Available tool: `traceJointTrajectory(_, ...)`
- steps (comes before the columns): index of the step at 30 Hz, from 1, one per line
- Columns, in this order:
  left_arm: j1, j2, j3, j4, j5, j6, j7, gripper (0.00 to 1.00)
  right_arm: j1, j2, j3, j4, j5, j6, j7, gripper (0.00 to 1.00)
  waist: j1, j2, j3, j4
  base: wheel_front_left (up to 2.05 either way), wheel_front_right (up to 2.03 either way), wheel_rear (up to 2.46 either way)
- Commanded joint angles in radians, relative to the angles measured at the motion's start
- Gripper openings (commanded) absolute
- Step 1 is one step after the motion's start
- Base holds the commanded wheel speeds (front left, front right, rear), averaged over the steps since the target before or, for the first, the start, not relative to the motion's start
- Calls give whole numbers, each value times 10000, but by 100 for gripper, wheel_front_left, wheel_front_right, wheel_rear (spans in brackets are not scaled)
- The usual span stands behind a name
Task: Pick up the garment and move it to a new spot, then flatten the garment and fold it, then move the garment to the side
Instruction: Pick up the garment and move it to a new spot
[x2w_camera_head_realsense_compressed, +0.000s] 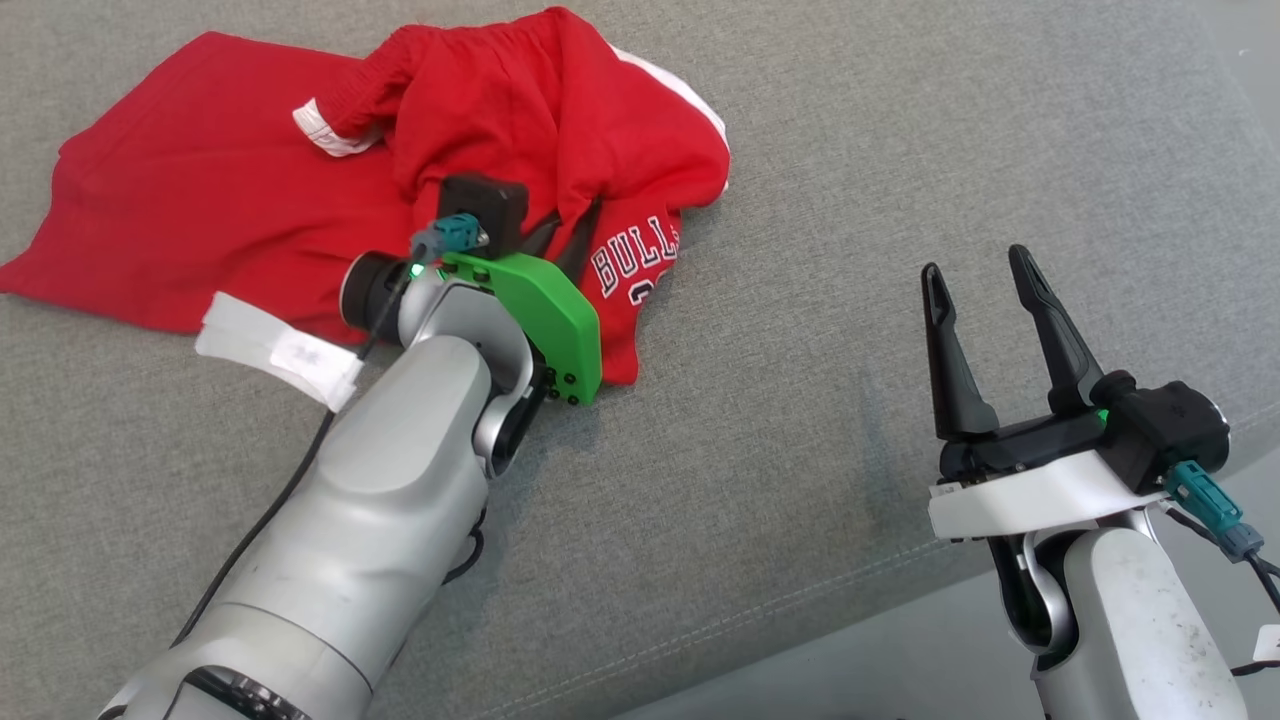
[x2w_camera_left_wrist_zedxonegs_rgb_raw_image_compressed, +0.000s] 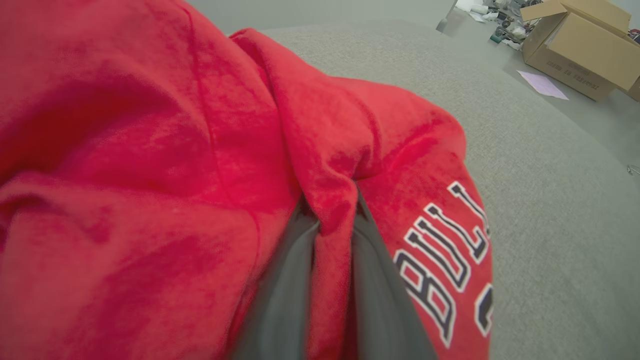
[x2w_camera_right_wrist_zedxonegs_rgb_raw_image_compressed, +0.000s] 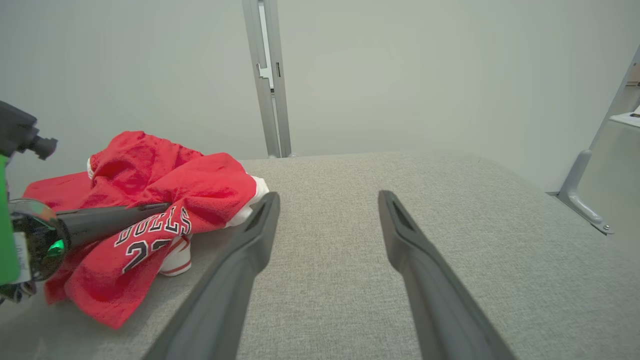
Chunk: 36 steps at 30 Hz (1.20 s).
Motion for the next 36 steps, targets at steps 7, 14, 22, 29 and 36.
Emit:
traceJointTrajectory(7, 134, 21, -1138, -197, -674, 319, -525, 97, 39, -34, 14, 113, -107, 1, -45, 100, 0, -1, -333, 198, 0, 0, 0)
traceJointTrajectory(14, -25, 24, -2079, -898, -1381, 549, -1106, 100, 328, -34, -52, 127, -357, 1, -43, 100, 0, -1, -913, 761, 0, 0, 0)
traceJointTrajectory(22, 17, 28, -2199, -1377, -1997, 921, -1562, 100, 624, -34, -174, 207, -636, 1, -45, 100, 0, -1, -1594, 1622, 0, 0, 0)
traceJointTrajectory(29, -74, 299, -1927, -529, -1877, 985, -1649, 100, 754, -35, -158, 205, -735, 1, -45, 100, 0, -1, -1918, 2039, 0, 0, 0)
traceJointTrajectory(36, -44, 545, -1692, 493, -1724, 984, -1717, 100, 618, -37, -107, 71, -838, 1, -45, 100, 0, -1, -1813, 1976, 0, 0, 0)
